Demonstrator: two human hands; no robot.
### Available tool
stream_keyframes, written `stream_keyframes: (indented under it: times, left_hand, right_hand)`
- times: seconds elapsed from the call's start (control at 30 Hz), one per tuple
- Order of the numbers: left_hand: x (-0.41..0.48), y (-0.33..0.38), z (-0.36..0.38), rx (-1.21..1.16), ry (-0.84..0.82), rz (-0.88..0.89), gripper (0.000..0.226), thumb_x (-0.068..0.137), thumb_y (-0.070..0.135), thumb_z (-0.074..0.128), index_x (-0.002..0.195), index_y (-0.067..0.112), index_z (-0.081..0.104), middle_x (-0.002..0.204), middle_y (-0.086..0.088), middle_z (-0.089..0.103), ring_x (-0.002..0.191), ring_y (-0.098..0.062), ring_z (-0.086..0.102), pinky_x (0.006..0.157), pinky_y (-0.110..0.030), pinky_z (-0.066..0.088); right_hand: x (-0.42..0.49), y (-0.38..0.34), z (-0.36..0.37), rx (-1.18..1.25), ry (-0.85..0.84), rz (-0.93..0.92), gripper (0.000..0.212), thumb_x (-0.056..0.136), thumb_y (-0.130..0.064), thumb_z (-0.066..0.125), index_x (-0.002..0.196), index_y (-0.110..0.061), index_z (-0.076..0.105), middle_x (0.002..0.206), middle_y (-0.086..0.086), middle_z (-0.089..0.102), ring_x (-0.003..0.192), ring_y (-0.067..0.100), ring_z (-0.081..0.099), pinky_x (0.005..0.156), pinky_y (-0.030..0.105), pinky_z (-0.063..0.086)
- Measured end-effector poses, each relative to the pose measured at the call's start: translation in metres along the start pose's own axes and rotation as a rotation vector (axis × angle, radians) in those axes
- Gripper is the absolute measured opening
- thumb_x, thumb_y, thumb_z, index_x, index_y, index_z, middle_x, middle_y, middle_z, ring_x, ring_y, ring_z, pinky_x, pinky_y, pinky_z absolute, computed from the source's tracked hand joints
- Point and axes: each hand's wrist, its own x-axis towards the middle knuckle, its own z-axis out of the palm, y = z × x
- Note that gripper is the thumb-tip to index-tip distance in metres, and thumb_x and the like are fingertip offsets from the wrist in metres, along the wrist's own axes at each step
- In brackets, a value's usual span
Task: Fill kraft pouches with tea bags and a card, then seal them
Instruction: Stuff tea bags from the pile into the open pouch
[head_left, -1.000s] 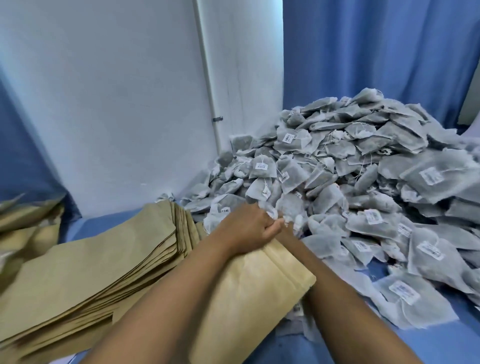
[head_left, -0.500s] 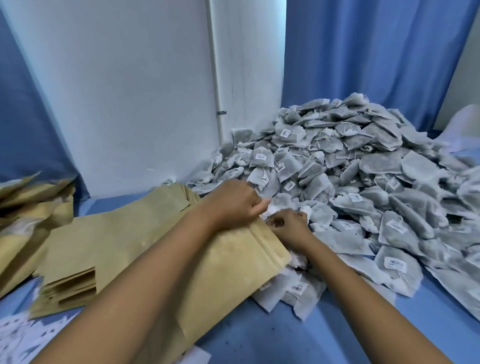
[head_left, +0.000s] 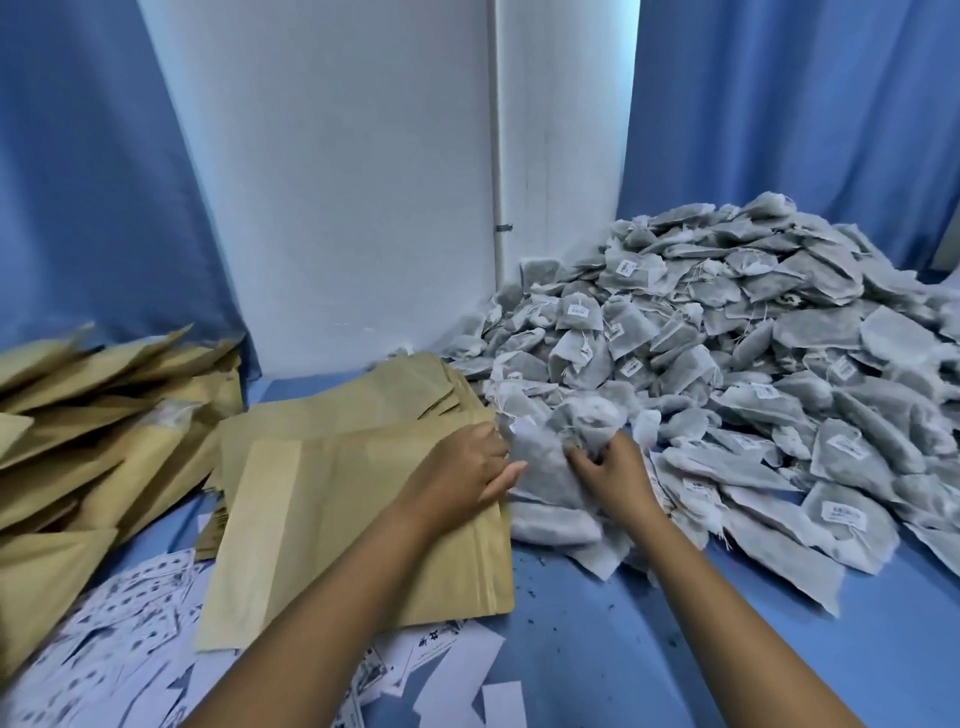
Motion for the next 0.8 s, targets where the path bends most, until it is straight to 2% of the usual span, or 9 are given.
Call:
stream_keyframes:
  times: [0.1,0.23,0.3,0.37,0.47,0.53,0.63,0.73,0.8]
  left_hand:
    - [-0.005,0.003,0.007,-0.079,0.09,-0.136,0.042,0.095,0.023,0.047,0.06,0.003,0.057,0.059,-0.006,0.047,0.063,-0.023,0.043,0.059,-0.031,0.035]
    - [-0.006,0.002,0.009,-0.136,0.074,-0.162,0.037,0.094,0.014,0.052,0.06,0.001,0.058,0.06,-0.008,0.05,0.064,-0.026,0.043,0.062,-0.039,0.043]
    - [-0.004,0.001,0.008,-0.215,0.071,-0.217,0.03,0.093,0.013,0.052,0.07,-0.002,0.064,0.07,-0.012,0.059,0.071,-0.028,0.049,0.069,-0.042,0.045]
    - [-0.002,0.005,0.005,-0.27,0.14,-0.284,0.027,0.089,0.015,0.05,0.08,-0.003,0.067,0.079,-0.017,0.063,0.076,-0.032,0.054,0.071,-0.04,0.048]
    - [0.001,0.011,0.001,-0.176,0.295,-0.221,0.041,0.092,0.017,0.043,0.06,-0.003,0.06,0.058,-0.011,0.053,0.058,-0.027,0.046,0.058,-0.037,0.045]
    - [0.002,0.01,-0.004,-0.144,0.36,-0.173,0.043,0.094,0.014,0.042,0.056,-0.001,0.056,0.055,-0.009,0.05,0.057,-0.022,0.04,0.058,-0.034,0.041]
    - [0.003,0.01,-0.012,-0.149,0.376,-0.101,0.038,0.092,0.01,0.044,0.056,0.001,0.053,0.056,-0.007,0.048,0.062,-0.014,0.032,0.056,-0.029,0.034]
    - [0.007,0.016,-0.012,-0.094,0.305,0.123,0.036,0.089,0.006,0.051,0.053,0.001,0.054,0.053,-0.006,0.046,0.059,-0.015,0.032,0.058,-0.023,0.026]
    - [0.009,0.024,-0.008,-0.066,0.269,0.16,0.039,0.089,0.009,0.051,0.051,0.001,0.053,0.051,-0.006,0.046,0.055,-0.019,0.036,0.059,-0.022,0.024]
  right_hand:
    - [-0.014,-0.009,0.003,0.209,0.194,0.093,0.045,0.093,-0.014,0.059,0.052,-0.021,0.039,0.043,-0.009,0.037,0.036,0.004,0.039,0.037,0.013,0.027]
    - [-0.026,-0.032,0.005,0.51,0.379,0.271,0.039,0.094,-0.022,0.056,0.061,-0.015,0.039,0.051,-0.002,0.036,0.037,0.001,0.037,0.038,0.013,0.03]
    - [-0.031,-0.046,0.011,0.568,0.298,0.316,0.031,0.093,-0.026,0.057,0.071,-0.009,0.046,0.057,0.003,0.04,0.046,0.004,0.042,0.044,0.021,0.037]
    - [-0.039,-0.054,0.022,0.534,0.119,0.367,0.026,0.092,-0.026,0.06,0.08,-0.006,0.049,0.066,0.006,0.045,0.057,0.012,0.047,0.05,0.027,0.039]
    - [-0.051,-0.062,0.031,0.559,-0.224,0.393,0.014,0.095,-0.008,0.05,0.081,-0.006,0.049,0.066,0.007,0.05,0.054,0.011,0.053,0.044,0.019,0.045]
    - [-0.053,-0.06,0.031,0.499,-0.348,0.294,0.028,0.096,0.001,0.045,0.072,-0.011,0.053,0.059,0.002,0.053,0.051,0.007,0.053,0.044,0.011,0.045]
    - [-0.048,-0.067,0.035,0.348,-0.443,0.266,0.039,0.093,0.004,0.047,0.072,-0.029,0.048,0.069,-0.013,0.05,0.06,-0.002,0.047,0.053,0.002,0.041]
    - [-0.045,-0.069,0.044,0.057,-0.414,0.19,0.031,0.094,0.002,0.043,0.069,-0.016,0.048,0.066,-0.008,0.042,0.06,0.005,0.038,0.063,0.014,0.036]
    - [-0.037,-0.079,0.044,0.081,-0.425,0.148,0.035,0.098,0.005,0.034,0.074,-0.017,0.046,0.076,-0.007,0.042,0.071,0.003,0.041,0.072,0.01,0.033]
